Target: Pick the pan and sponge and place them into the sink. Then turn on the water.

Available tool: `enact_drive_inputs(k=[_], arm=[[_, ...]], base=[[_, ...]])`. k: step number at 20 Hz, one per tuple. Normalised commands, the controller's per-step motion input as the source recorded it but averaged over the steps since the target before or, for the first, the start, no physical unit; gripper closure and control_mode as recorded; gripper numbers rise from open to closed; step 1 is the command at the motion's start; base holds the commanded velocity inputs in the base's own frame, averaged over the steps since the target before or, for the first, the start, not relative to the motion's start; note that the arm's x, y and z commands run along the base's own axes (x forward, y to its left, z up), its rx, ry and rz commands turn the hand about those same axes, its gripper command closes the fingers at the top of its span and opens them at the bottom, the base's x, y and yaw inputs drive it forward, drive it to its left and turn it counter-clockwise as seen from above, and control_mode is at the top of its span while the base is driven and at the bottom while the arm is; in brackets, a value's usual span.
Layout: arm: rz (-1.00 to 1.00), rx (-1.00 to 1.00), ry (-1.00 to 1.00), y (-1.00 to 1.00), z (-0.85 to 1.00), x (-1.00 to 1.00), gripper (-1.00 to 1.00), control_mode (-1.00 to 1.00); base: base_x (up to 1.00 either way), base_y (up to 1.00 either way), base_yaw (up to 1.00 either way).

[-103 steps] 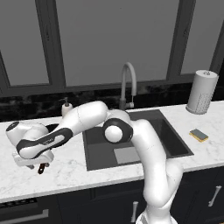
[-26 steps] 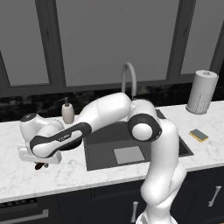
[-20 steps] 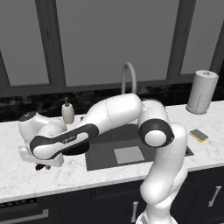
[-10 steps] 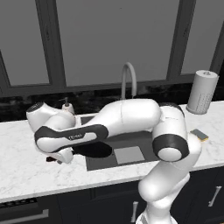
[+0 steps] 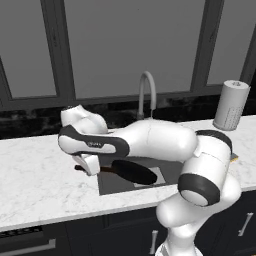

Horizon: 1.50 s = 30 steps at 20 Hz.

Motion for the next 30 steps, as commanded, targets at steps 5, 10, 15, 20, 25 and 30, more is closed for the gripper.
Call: enact_drive_inputs(k=[5,10,15,20,25,30], arm=[[-0.11,0.00,0.00,-0.57,0.00,0.64,1.00,-1.00],[-0.02,0.00,0.00,-0.54,-0.01,0.76,1.00,-1.00],[0.00,0.00,0.00,-0.41,-0.32,0.74,1.00,-1.00],[-0.01,0.00,0.01,-0.39,-0.58,0.78,1.00,-1.00],[-0.02,0.00,0.00,-0.41,-0.71,0.57,1.00,-1.00],[-0.04,-0.02,0.00,-0.24,-0.64,0.39,1.00,-1.00]], base=[[0.00,0.00,0.00],[0.00,0.00,0.00],[0.00,0.00,0.00],[0.00,0.00,0.00],[0.00,0.00,0.00],[0.00,0.00,0.00]])
